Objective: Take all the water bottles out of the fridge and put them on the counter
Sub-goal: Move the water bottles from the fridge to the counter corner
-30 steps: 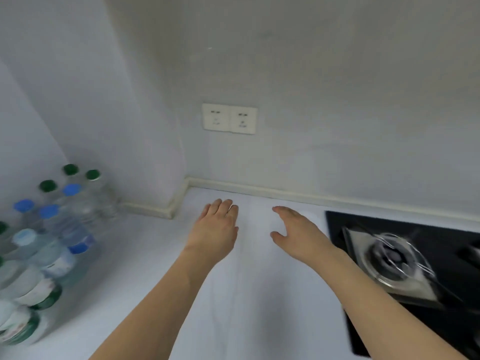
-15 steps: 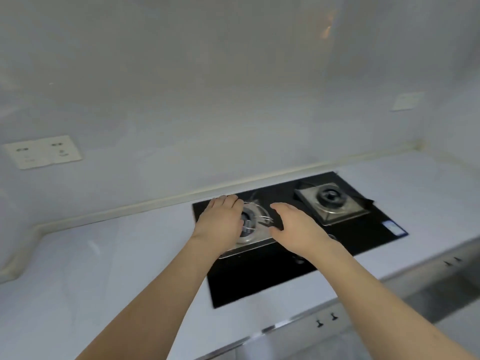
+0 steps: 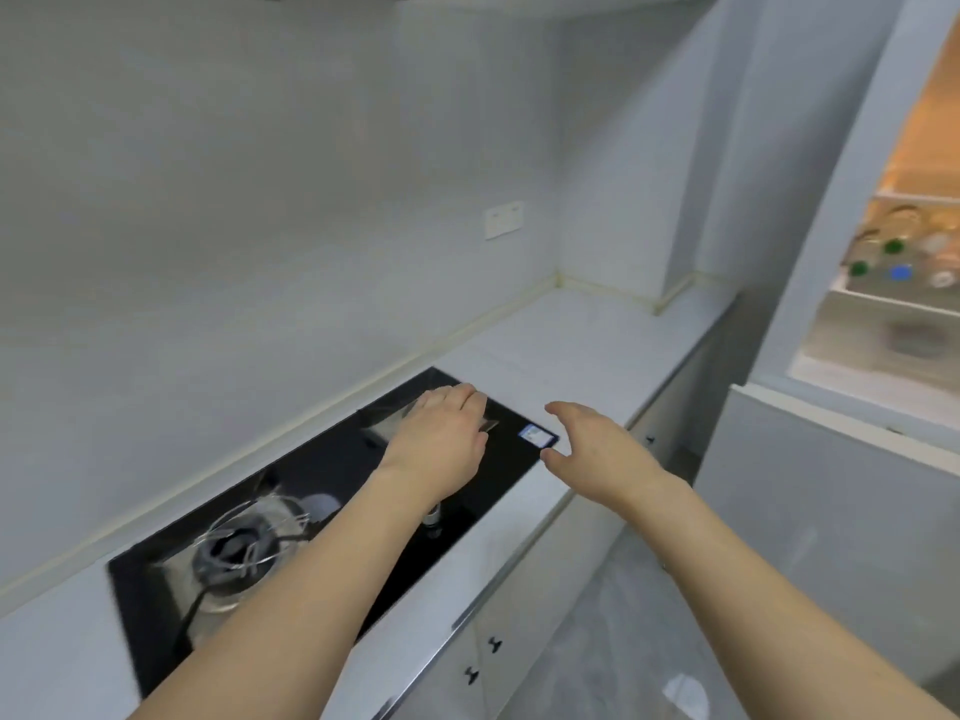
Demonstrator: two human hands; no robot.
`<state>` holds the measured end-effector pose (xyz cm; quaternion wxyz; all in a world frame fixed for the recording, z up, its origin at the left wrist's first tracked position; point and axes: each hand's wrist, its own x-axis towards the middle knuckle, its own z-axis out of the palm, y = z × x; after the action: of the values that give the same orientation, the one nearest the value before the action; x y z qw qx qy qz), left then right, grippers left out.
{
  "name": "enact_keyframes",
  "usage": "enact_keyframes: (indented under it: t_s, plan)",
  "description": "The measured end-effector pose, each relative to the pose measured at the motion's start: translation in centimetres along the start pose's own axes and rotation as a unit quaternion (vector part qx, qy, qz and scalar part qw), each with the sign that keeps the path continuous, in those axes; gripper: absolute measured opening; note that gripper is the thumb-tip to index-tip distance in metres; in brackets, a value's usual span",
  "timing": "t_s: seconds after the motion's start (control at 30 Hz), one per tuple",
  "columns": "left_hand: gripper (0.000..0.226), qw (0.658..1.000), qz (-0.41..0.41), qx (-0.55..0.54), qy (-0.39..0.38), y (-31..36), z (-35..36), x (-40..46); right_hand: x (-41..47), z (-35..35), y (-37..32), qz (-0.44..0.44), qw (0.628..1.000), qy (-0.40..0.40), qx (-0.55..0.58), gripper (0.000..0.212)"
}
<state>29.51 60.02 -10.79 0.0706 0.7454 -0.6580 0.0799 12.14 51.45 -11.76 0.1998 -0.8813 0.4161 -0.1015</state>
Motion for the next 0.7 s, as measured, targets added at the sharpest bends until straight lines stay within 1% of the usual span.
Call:
enact_keyframes:
  t_s: [0.13, 0.33, 0.53, 0.7]
  plan:
    - [0.043, 0.998, 0.057, -0.001, -0.004, 3.7, 1.3, 5.9, 1.3, -1.8, 5.5, 0.049, 0.998, 0.025, 0.002, 0.061]
    - [0.044, 0.995, 0.098, -0.031, -0.016, 7.4, 5.5, 15.0, 5.5, -3.5, 12.7, 0.096, 0.995, 0.033, -0.006, 0.062]
    - [0.041, 0.992, 0.11, -0.062, -0.024, 9.1, 8.6, 24.3, 11.2, -6.2, 18.2, 0.131, 0.991, 0.019, -0.01, 0.061]
    - [0.041, 0.988, 0.133, -0.078, -0.009, 11.6, 9.6, 33.8, 16.5, -10.6, 23.9, 0.158, 0.986, 0.04, -0.033, 0.061]
